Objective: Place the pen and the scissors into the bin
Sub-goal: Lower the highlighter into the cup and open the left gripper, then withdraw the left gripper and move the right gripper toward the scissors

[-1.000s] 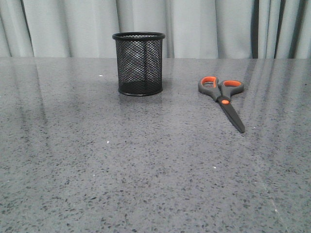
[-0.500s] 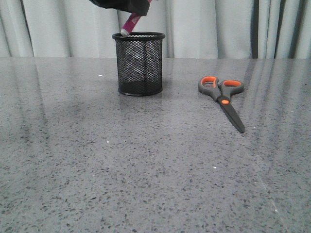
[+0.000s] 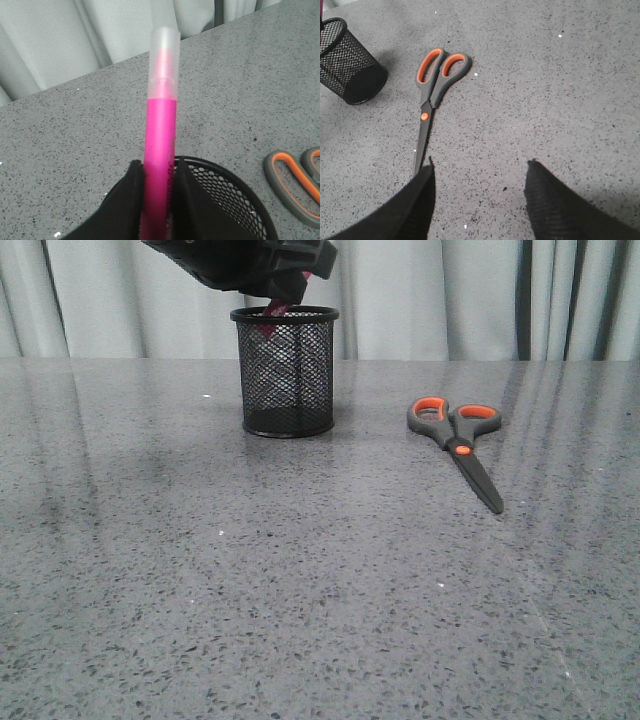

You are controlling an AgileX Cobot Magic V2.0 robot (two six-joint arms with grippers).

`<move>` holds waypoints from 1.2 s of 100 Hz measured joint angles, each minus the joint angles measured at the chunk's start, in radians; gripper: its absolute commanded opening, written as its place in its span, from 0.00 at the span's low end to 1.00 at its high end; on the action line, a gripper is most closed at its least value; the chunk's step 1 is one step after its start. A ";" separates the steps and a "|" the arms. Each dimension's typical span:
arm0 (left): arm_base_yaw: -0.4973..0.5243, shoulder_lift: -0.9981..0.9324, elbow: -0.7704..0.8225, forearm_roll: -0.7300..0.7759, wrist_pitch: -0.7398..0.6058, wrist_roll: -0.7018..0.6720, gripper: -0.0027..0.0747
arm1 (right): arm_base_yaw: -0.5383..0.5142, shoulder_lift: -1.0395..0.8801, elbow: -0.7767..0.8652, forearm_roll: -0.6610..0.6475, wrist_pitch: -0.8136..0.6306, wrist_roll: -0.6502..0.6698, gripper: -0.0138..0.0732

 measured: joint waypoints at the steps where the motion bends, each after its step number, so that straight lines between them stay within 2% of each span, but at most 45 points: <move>1: 0.000 0.000 0.000 0.000 -0.002 0.000 0.01 | 0.000 0.000 0.000 0.000 0.000 0.000 0.57; 24: 0.000 0.000 0.000 0.000 0.023 0.000 0.04 | 0.000 0.000 0.000 0.000 0.000 0.000 0.57; 31: 0.000 0.000 0.000 0.000 0.027 0.000 0.11 | 0.000 0.000 0.000 0.000 0.000 0.000 0.57; 46: 0.000 0.000 0.000 0.000 0.029 0.000 0.38 | 0.000 0.000 0.000 0.000 0.000 0.000 0.57; 54: 0.000 0.000 0.000 0.000 0.029 0.000 0.45 | 0.000 0.000 0.000 0.000 0.000 0.000 0.57; 80: 0.000 -0.036 0.002 0.000 0.003 0.000 0.44 | 0.000 0.000 0.000 0.000 0.000 0.000 0.57; 104: 0.000 -0.212 0.002 0.014 -0.017 0.016 0.42 | 0.000 0.000 0.000 0.000 0.000 0.000 0.57; 111: 0.000 -0.266 0.002 0.017 -0.017 0.016 0.34 | 0.000 0.000 0.000 0.000 0.000 0.000 0.57; 120: 0.000 -0.332 0.002 0.017 -0.015 0.018 0.15 | 0.000 0.000 0.000 0.000 0.008 0.000 0.57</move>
